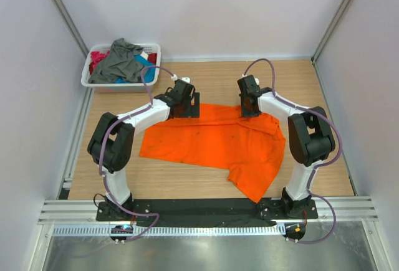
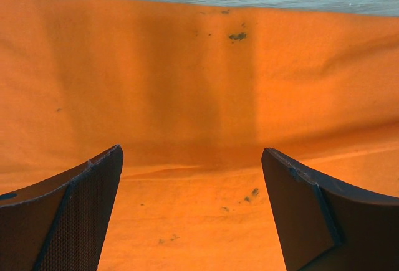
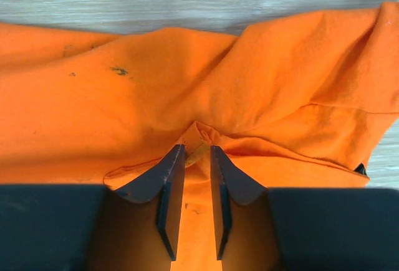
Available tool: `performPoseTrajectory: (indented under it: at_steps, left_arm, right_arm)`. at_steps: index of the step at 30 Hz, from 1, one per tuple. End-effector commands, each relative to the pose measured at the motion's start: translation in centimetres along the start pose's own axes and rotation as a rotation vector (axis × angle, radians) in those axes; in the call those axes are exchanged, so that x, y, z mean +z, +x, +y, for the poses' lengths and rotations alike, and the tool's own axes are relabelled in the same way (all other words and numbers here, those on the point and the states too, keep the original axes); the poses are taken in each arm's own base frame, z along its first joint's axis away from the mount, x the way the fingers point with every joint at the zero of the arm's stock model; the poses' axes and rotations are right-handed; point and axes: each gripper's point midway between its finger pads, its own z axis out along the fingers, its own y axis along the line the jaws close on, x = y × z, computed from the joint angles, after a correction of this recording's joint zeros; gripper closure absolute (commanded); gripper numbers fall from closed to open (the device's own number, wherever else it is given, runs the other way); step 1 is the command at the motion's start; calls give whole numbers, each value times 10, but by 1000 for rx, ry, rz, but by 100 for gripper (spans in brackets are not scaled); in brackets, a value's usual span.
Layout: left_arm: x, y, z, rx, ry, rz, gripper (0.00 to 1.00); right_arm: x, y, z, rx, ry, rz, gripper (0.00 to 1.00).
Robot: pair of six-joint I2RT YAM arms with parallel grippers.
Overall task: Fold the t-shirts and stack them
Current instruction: Fold the tshirt
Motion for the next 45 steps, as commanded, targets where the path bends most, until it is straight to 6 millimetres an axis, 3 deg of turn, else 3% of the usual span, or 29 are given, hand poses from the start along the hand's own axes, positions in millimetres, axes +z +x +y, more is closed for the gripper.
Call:
performPoseTrajectory:
  at_steps: [1, 5, 16, 19, 21, 23, 24, 25, 27, 29, 30, 31, 32, 33, 35, 36, 37, 39, 44, 45]
  left_arm:
    - [-6, -8, 6, 1, -28, -26, 7]
    - [-7, -8, 11, -5, -49, -31, 7]
    - [-4, 0, 17, -17, -78, -8, 7]
    - [-5, 1, 14, -14, -59, -2, 7]
    - [-7, 0, 8, -11, -29, -4, 7]
    - [-10, -4, -6, -3, 52, -12, 7]
    - [-10, -1, -11, 2, 88, -11, 7]
    - [-17, -8, -30, 18, 190, -34, 7]
    - [-25, -15, -48, 42, 272, -56, 7]
    - [-31, -19, -70, 99, 339, -76, 7]
    - [-35, -32, -83, 116, 363, -105, 7]
    - [-38, -32, -96, 141, 386, -112, 9]
    - [-32, -29, -106, 161, 403, -103, 9]
    - [-37, -41, -121, 170, 440, -128, 11]
    - [-31, -36, -150, 201, 520, -129, 15]
    - [-37, -44, -166, 207, 576, -148, 16]
    - [-37, -39, -181, 223, 609, -149, 18]
    - [-31, -39, -211, 231, 683, -176, 19]
    - [-14, -40, -255, 247, 762, -196, 27]
    - [-4, -32, -259, 255, 760, -179, 28]
  right_arm:
    - [-9, -14, -5, 26, 44, -36, 72]
    - [-23, -17, -6, 46, 73, -40, 87]
    - [-39, 19, 11, 84, 106, 25, 90]
    - [-45, 25, 11, 117, 115, 14, 89]
    - [-52, 17, 4, 150, 146, -22, 75]
    - [-60, 7, 0, 179, 169, -46, 62]
    - [-67, -6, -3, 205, 178, -81, 55]
    - [-70, -8, -6, 216, 185, -80, 45]
    - [-81, -20, -16, 254, 189, -107, 38]
    - [-84, -27, -40, 325, 202, -117, 36]
    - [-82, -23, -51, 345, 202, -106, 36]
    - [-84, -28, -73, 417, 184, -109, 36]
    - [-82, -35, -82, 448, 165, -135, 36]
    - [-78, -32, -94, 457, 170, -135, 37]
    - [-77, -49, -111, 501, 147, -206, 40]
    - [-72, -48, -112, 499, 137, -215, 43]
    - [-69, -60, -108, 494, 92, -255, 47]
    - [-58, -63, -106, 497, 64, -264, 51]
    - [-22, -67, -83, 483, -36, -219, 58]
    - [-19, -68, -80, 479, -45, -215, 59]
